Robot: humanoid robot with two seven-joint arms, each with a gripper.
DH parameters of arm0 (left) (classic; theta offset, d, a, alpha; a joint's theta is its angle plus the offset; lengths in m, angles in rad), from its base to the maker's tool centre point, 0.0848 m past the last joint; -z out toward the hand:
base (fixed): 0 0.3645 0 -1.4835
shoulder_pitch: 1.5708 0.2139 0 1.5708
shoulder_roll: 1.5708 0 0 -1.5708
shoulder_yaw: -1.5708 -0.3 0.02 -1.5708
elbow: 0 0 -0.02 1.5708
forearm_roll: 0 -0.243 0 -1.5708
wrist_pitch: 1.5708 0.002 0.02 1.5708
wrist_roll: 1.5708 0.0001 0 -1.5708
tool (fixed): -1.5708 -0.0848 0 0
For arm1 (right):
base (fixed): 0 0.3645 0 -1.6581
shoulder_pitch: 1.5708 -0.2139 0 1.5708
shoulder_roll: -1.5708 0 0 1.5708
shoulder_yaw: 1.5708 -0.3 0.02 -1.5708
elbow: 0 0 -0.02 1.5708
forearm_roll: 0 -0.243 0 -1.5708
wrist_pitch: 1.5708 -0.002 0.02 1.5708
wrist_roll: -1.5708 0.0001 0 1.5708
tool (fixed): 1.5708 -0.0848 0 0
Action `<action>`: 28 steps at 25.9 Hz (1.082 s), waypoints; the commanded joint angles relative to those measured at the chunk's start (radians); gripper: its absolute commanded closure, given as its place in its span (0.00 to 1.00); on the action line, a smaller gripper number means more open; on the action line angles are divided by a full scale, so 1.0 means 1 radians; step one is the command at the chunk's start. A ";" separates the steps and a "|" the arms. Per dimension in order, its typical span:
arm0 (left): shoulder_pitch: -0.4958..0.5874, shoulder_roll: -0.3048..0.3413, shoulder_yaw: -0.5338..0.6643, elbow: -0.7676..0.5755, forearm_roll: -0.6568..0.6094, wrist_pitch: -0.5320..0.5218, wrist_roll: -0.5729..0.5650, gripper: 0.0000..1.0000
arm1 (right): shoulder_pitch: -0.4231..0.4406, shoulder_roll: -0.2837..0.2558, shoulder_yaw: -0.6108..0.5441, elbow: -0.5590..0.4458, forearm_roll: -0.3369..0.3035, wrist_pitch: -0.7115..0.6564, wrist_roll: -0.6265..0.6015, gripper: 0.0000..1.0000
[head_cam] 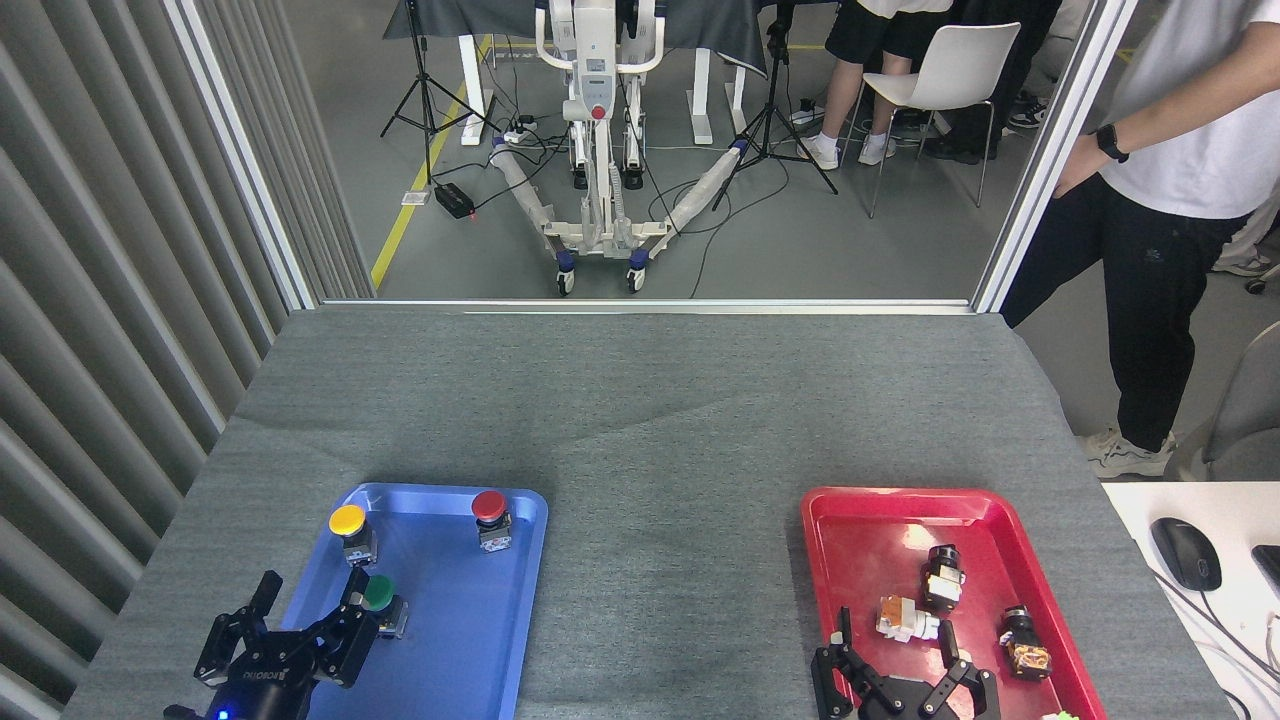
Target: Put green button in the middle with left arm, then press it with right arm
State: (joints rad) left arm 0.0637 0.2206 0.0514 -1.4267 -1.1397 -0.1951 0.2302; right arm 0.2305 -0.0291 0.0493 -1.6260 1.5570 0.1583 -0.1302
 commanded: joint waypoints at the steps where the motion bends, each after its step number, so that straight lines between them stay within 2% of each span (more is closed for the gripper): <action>1: 0.008 0.011 0.001 0.005 0.000 -0.012 0.001 0.01 | -0.002 0.000 0.000 0.000 0.000 0.000 -0.002 0.00; 11: 0.013 0.032 0.001 -0.005 -0.011 -0.020 0.012 0.01 | -0.002 -0.006 0.003 0.000 0.000 -0.002 -0.002 0.00; 17: -0.001 0.029 -0.002 0.005 -0.184 -0.024 0.011 0.01 | -0.003 -0.014 0.003 0.000 0.000 -0.003 -0.002 0.00; 20: -0.001 0.006 -0.007 0.014 -0.186 -0.032 0.008 0.01 | -0.003 -0.017 0.004 -0.017 0.000 -0.003 -0.014 0.00; 28: 0.001 0.016 -0.039 -0.006 -0.189 -0.033 -0.002 0.01 | 0.000 -0.017 0.009 -0.031 0.000 -0.005 -0.005 0.00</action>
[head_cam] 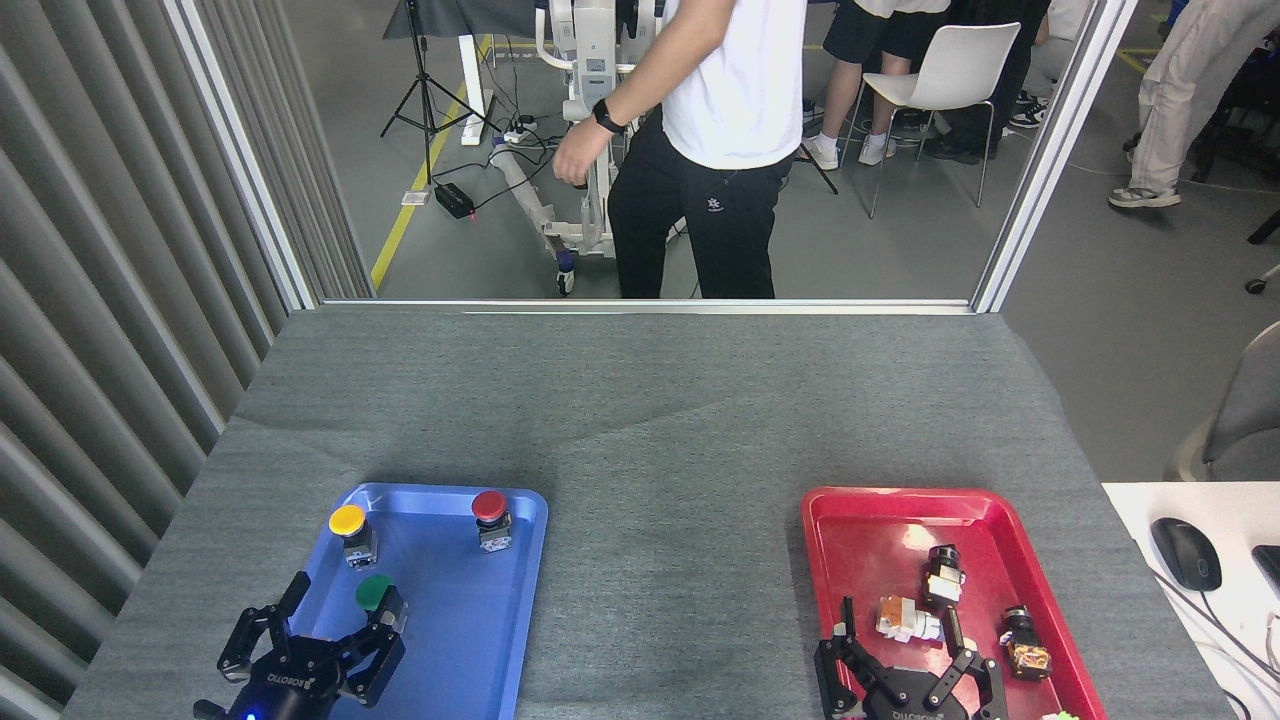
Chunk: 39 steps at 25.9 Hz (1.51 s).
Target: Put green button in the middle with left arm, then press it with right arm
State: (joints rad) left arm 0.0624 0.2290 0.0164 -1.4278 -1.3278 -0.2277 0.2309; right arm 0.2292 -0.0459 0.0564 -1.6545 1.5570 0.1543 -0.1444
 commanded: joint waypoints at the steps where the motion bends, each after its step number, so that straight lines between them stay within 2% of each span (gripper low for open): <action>1: 0.002 0.010 -0.004 -0.002 -0.001 -0.001 -0.002 0.01 | 0.001 0.001 0.003 -0.002 0.002 0.002 0.011 0.00; 6: -0.001 0.013 0.007 -0.036 0.005 -0.002 -0.016 0.01 | -0.002 0.003 0.005 -0.002 0.012 0.008 0.011 0.00; 8: 0.000 0.012 0.017 -0.049 0.004 -0.001 -0.056 0.01 | -0.002 0.003 0.005 -0.004 0.026 0.008 0.011 0.00; 12: 0.005 0.001 0.016 -0.056 0.002 -0.001 -0.067 0.01 | -0.002 0.006 0.005 -0.004 0.055 0.016 0.011 0.00; 29: 0.016 0.000 -0.029 -0.019 -0.013 0.007 -0.035 0.01 | -0.004 0.006 0.005 -0.007 0.055 0.016 0.013 0.00; 35: 0.054 0.001 -0.009 0.000 -0.010 0.084 -0.025 0.02 | -0.004 0.008 0.005 -0.007 0.055 0.017 0.013 0.00; 39: 0.065 0.001 -0.009 0.007 -0.010 0.085 -0.021 0.02 | -0.004 0.008 0.005 -0.007 0.055 0.017 0.013 0.00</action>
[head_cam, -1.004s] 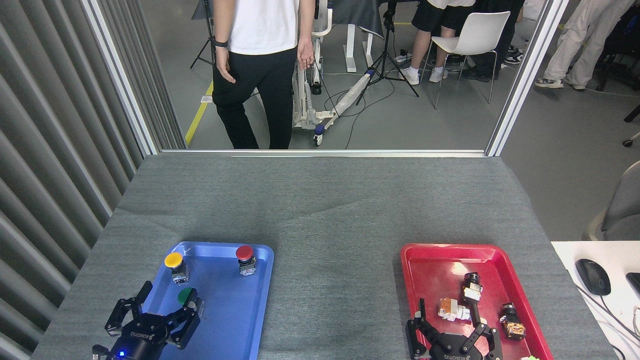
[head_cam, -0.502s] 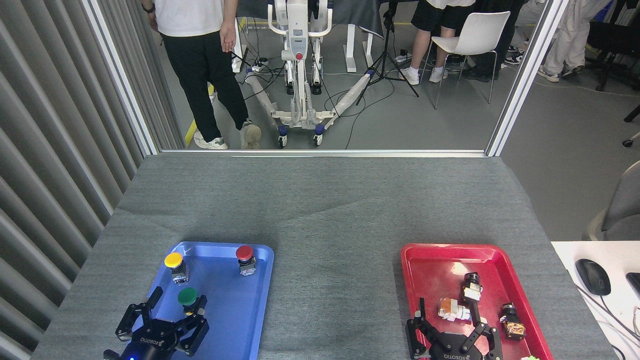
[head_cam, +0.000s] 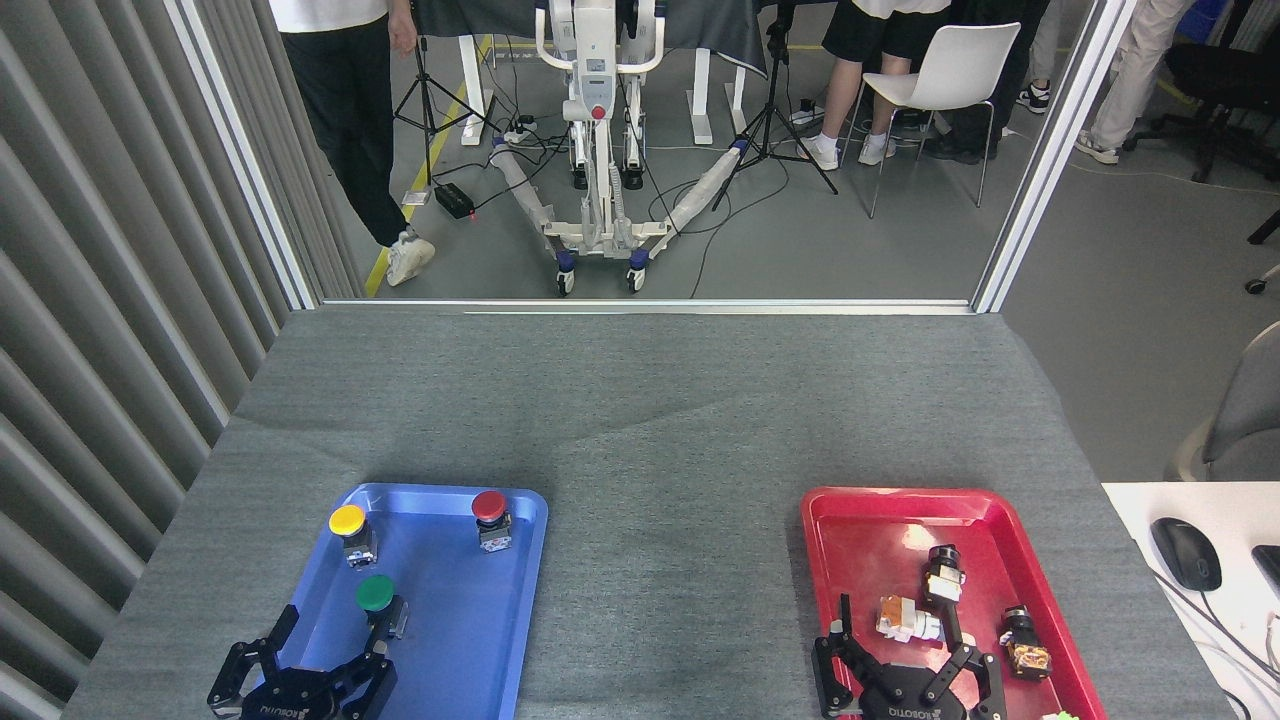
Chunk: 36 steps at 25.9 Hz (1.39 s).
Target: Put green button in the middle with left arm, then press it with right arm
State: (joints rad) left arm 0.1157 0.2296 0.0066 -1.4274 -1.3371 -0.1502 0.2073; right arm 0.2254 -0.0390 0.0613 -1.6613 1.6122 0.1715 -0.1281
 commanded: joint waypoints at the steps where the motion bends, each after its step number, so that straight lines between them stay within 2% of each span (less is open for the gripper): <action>1: 0.012 -0.004 -0.002 0.025 -0.005 0.011 0.004 0.02 | 0.000 0.001 0.000 0.000 0.000 0.000 -0.004 0.00; 5: 0.001 -0.026 -0.005 0.079 -0.008 0.018 0.004 0.02 | 0.000 0.001 0.000 -0.002 0.000 0.000 -0.004 0.00; 13: -0.070 -0.024 -0.026 0.156 -0.008 0.008 0.000 0.02 | 0.000 0.004 0.000 0.000 0.000 0.000 -0.004 0.00; 27: -0.162 -0.032 -0.066 0.289 -0.008 0.009 0.001 0.10 | -0.001 0.005 0.000 -0.002 0.000 0.000 0.011 0.00; 31: -0.169 -0.035 -0.085 0.300 -0.008 0.008 0.001 0.19 | -0.001 0.004 0.000 0.000 0.000 0.000 0.011 0.00; 36: -0.174 -0.035 -0.122 0.301 -0.008 0.006 0.003 0.48 | -0.001 0.004 0.000 0.000 0.000 0.000 0.010 0.00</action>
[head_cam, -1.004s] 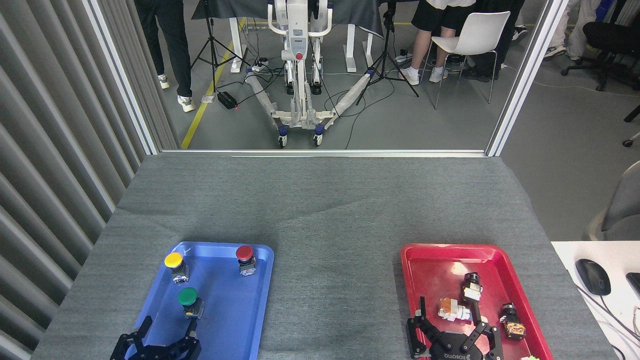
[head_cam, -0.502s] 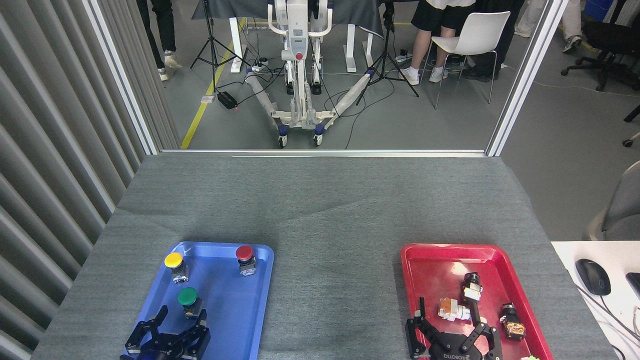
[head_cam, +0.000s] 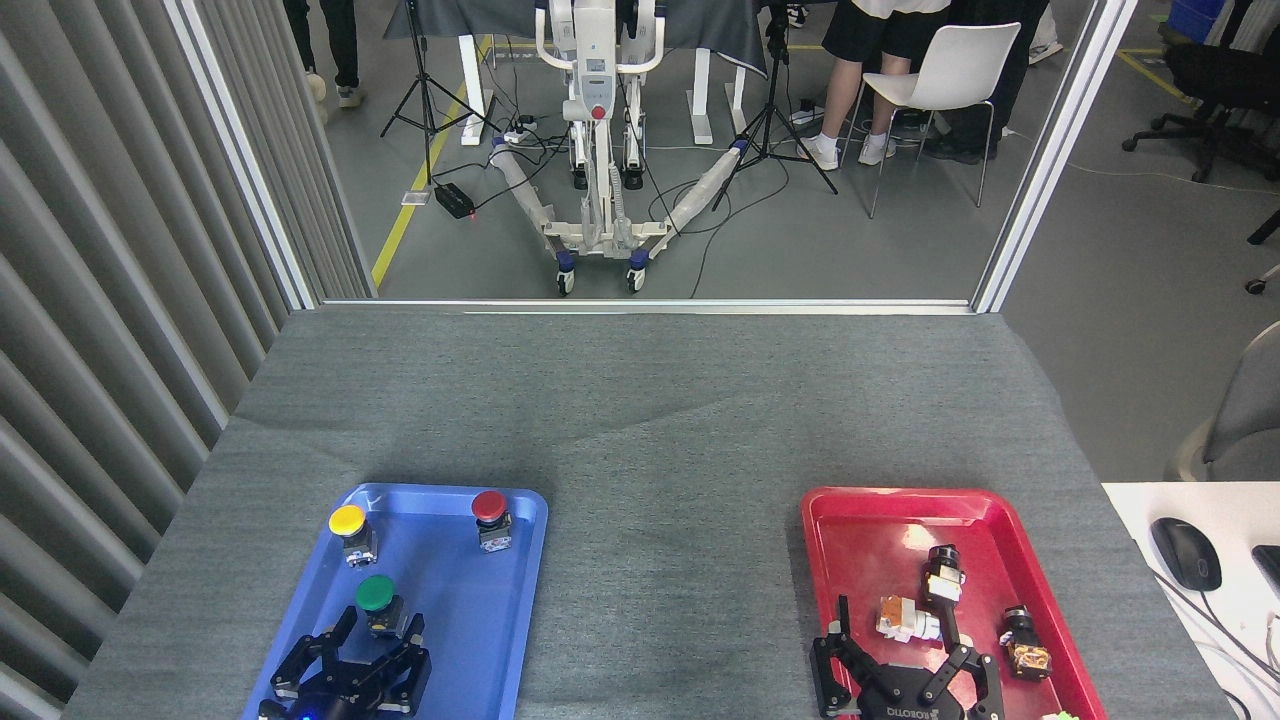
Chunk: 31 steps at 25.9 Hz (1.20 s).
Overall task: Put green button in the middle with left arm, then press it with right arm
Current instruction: 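Carry the green button out of the tray toward the table middle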
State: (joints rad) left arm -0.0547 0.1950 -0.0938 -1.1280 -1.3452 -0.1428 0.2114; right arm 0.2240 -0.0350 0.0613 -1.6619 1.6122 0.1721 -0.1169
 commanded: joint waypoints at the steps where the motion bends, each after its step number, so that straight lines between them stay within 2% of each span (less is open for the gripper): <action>1: -0.010 0.000 -0.026 0.002 0.000 0.000 -0.001 0.54 | 0.000 0.000 0.000 -0.001 0.000 0.000 0.000 0.00; 5: -0.011 0.006 -0.030 -0.001 -0.002 -0.004 0.000 0.77 | 0.000 0.001 0.000 -0.001 0.000 0.000 -0.001 0.00; 8: -0.010 0.017 -0.030 -0.001 -0.003 -0.067 0.013 0.97 | 0.000 0.001 0.000 -0.001 0.000 0.000 0.000 0.00; 9: -0.010 0.023 -0.030 -0.003 -0.003 -0.095 0.029 1.00 | 0.000 0.001 0.000 -0.001 0.000 0.000 0.000 0.00; 14: -0.010 0.055 -0.030 -0.059 -0.006 -0.259 0.172 1.00 | 0.000 0.001 0.000 -0.001 0.000 0.000 -0.001 0.00; 16: -0.019 0.061 -0.035 -0.110 -0.025 -0.342 0.178 1.00 | 0.000 0.000 0.000 -0.001 0.000 0.000 -0.001 0.00; 18: -0.059 0.050 -0.060 -0.147 -0.095 -0.422 0.172 1.00 | 0.000 0.000 0.000 -0.001 0.000 0.000 0.000 0.00; 20: -0.111 0.014 -0.116 -0.138 -0.152 -0.445 0.149 1.00 | 0.000 0.000 0.000 -0.001 0.000 0.000 0.000 0.00; 21: -0.137 -0.025 -0.147 -0.125 -0.167 -0.440 0.122 1.00 | -0.002 0.000 0.000 -0.001 0.000 0.000 0.000 0.00; 25: -0.203 -0.155 -0.169 -0.010 -0.218 -0.435 0.048 1.00 | -0.002 0.000 0.000 -0.001 0.000 0.000 0.000 0.00; 31: -0.287 -0.258 -0.170 0.209 -0.292 -0.391 0.043 1.00 | 0.000 -0.002 0.000 -0.001 0.000 0.000 0.000 0.00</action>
State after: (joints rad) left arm -0.2986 -0.0185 -0.2607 -1.0313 -1.6098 -0.5654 0.2581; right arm 0.2233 -0.0354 0.0611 -1.6627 1.6122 0.1720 -0.1194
